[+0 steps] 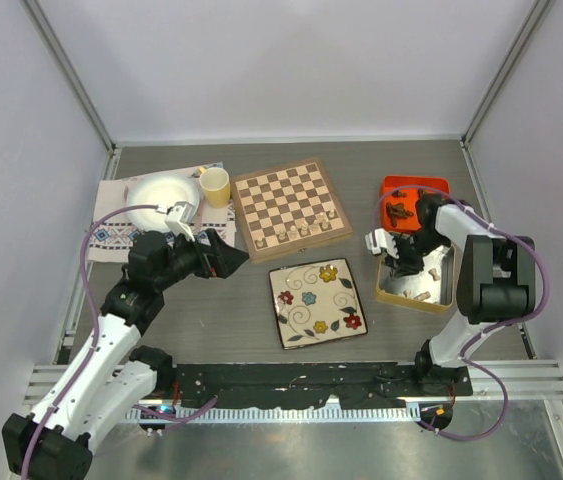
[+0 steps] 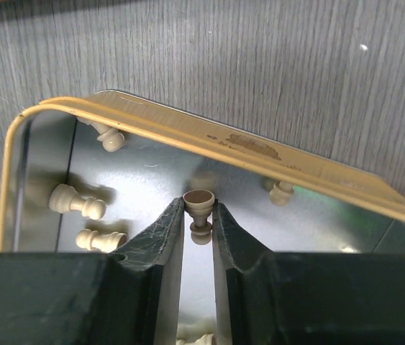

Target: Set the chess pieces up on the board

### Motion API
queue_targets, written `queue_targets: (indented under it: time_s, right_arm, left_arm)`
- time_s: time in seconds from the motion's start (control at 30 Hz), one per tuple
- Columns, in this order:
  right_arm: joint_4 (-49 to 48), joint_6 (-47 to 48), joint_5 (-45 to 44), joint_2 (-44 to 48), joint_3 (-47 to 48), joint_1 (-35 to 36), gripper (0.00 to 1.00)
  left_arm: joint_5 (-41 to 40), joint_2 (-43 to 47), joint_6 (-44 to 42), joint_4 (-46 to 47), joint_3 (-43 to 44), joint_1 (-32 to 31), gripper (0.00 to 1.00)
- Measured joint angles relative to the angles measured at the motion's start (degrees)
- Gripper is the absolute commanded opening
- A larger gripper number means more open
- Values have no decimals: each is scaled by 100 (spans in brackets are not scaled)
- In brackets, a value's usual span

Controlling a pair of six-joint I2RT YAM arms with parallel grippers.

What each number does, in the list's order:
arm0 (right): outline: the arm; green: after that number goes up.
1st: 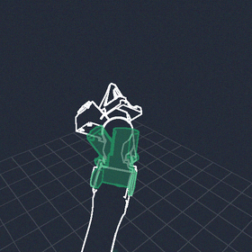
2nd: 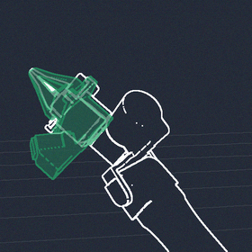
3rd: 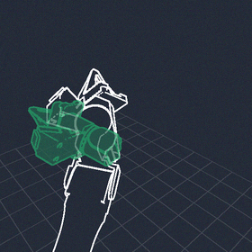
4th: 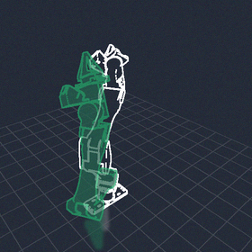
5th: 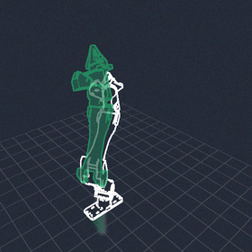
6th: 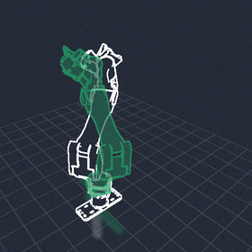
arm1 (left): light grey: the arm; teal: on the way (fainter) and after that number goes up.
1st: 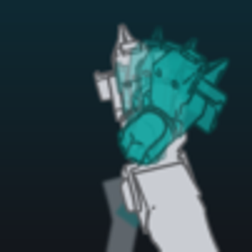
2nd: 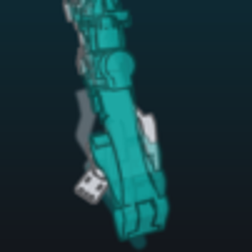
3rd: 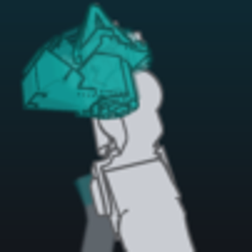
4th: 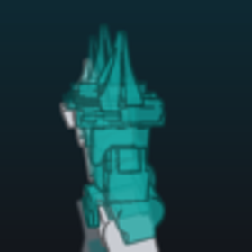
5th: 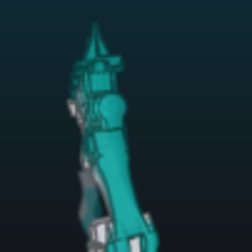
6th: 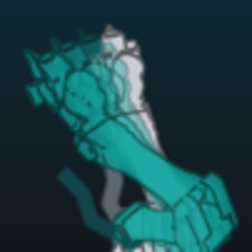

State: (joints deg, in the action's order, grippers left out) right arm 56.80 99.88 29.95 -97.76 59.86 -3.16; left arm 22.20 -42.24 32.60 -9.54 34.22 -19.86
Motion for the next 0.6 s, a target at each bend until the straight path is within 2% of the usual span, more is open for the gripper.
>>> queue_targets:
  time_s: [0.23, 0.4, 0.5, 0.6]
  right_arm:
    - [0, -1239, -28, 544, -39, -50, 5]
    - [39, -2490, 0, 909, 7, -208, 3]
    - [170, -3263, 116, 1003, 227, -275, 3]
    - [256, -3969, 378, 1051, 525, -317, 2]
  left_arm:
    - [179, 52, 0, 44, -9, 0, 100]
    - [623, 76, 105, 457, -74, -11, 99]
    - [737, 35, 155, 813, -105, -201, 99]
    - [632, -146, 70, 1137, -98, -702, 99]
